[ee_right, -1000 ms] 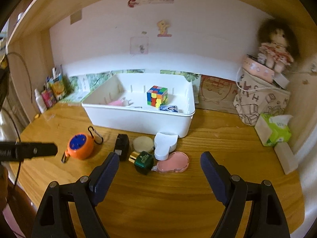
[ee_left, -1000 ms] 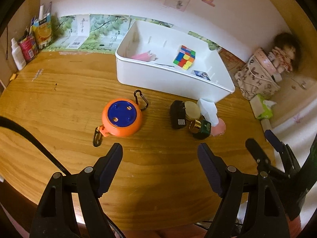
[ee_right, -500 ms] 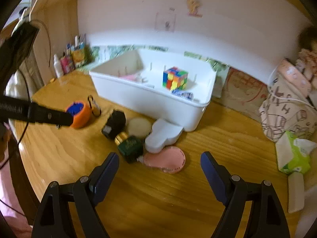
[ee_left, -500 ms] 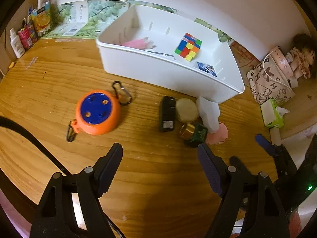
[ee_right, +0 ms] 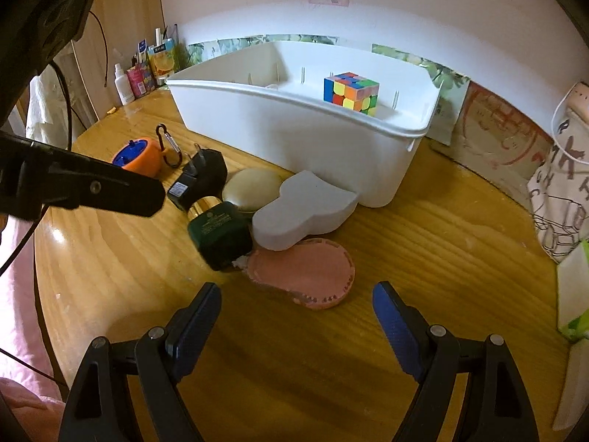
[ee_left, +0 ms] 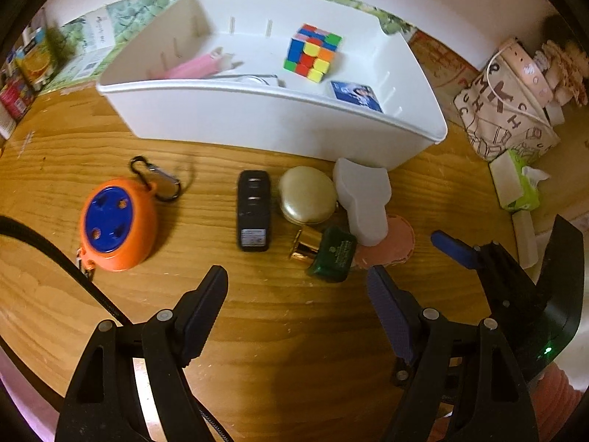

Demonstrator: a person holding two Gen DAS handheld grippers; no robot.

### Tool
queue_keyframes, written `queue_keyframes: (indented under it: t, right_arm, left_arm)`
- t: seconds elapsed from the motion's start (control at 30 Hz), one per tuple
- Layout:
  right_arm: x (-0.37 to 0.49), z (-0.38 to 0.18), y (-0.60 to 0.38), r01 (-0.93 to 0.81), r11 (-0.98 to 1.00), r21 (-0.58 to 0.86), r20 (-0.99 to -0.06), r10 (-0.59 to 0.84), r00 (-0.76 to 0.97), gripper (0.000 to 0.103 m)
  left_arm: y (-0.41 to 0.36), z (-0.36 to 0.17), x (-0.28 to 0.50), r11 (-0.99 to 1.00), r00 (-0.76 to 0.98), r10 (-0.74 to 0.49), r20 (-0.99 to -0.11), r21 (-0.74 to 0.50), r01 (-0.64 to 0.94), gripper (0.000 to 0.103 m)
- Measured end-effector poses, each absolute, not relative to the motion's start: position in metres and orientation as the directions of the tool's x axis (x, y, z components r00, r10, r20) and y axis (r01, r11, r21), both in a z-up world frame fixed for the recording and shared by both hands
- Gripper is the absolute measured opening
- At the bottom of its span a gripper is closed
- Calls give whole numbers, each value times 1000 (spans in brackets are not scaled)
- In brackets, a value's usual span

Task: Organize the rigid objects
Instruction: 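Grasp the green-and-gold box with the left tool while the right tool grasps the pink oval case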

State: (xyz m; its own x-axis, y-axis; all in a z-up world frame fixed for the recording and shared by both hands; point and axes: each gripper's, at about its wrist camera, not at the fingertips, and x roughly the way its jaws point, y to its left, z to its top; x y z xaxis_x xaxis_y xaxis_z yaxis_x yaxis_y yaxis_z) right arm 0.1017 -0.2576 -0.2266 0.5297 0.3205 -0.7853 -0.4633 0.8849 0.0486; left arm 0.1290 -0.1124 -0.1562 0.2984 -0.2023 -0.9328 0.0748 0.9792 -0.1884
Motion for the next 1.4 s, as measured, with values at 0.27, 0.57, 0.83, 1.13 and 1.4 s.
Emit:
queue_keyframes:
  t: [0.27, 0.57, 0.83, 1.13, 1.4]
  right_arm:
    - [109, -240, -252, -492, 869, 45, -791, 332, 514, 85]
    - [112, -247, -246, -501, 865, 36, -792, 331, 514, 87]
    - [114, -249, -245, -494, 868, 47, -791, 334, 512, 90]
    - [113, -247, -243, -499, 866, 30, -792, 325, 517, 90]
    - [114, -245, -243, -496, 868, 29, -793, 322, 516, 90]
  left_arm:
    - [-127, -172, 144, 975, 254, -216, -943, -194, 107, 81]
    - [-131, -182, 158, 971, 226, -233, -946, -212, 113, 81]
    - [-130, -189, 163, 965, 174, -255, -951, -239, 106, 75]
    - [-127, -196, 158, 960, 148, -280, -949, -272, 70, 57]
    - [-127, -193, 161, 954, 199, -299, -933, -292, 64, 47]
